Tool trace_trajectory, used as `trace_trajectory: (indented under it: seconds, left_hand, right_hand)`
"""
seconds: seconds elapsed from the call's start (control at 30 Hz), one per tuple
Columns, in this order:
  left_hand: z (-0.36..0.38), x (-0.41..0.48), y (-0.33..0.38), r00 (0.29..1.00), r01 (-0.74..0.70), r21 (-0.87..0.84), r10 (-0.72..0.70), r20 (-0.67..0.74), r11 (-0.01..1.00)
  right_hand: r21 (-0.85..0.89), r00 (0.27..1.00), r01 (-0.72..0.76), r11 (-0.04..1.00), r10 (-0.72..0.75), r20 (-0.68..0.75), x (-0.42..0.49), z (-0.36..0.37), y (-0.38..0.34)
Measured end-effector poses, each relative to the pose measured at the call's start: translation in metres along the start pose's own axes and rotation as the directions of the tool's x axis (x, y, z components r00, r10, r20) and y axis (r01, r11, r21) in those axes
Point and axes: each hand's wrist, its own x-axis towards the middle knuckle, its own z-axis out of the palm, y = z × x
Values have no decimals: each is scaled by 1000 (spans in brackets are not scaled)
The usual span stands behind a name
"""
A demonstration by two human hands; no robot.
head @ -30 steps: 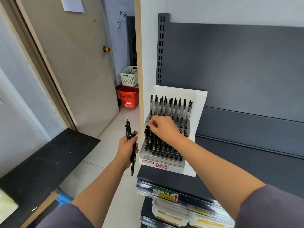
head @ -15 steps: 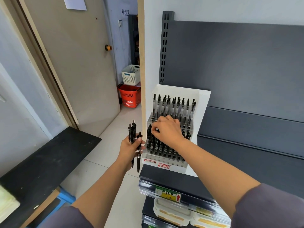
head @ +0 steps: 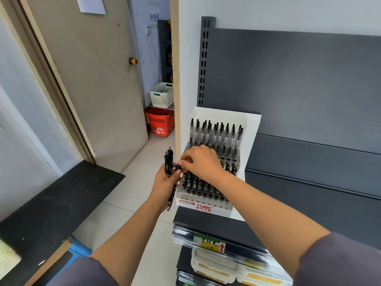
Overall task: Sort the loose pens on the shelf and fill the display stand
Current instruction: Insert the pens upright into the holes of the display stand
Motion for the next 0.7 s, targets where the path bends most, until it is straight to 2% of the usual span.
trace_trajectory:
  seconds: [0.17,0.37,0.57,0.7]
  left_hand:
    - [-1,-2,3,999,-5,-24,6,46,1000]
    - [-8,-4,3,998,21,-37,-19,60,999]
    - [-7,-5,0,1000,-23,10,23,-4,1000]
    - [-10,-5,0,988,-51,72,61,-140,996]
  right_hand:
    - [179,994,-112,977,107,36,3,-2,-5]
    - [393,985,-164,905,173,12,7,-7,-7]
    - [374,979,-178,910,201,-22,6,-6,-15]
    - [181,985,-109,977,130,-112,4,-15,-15]
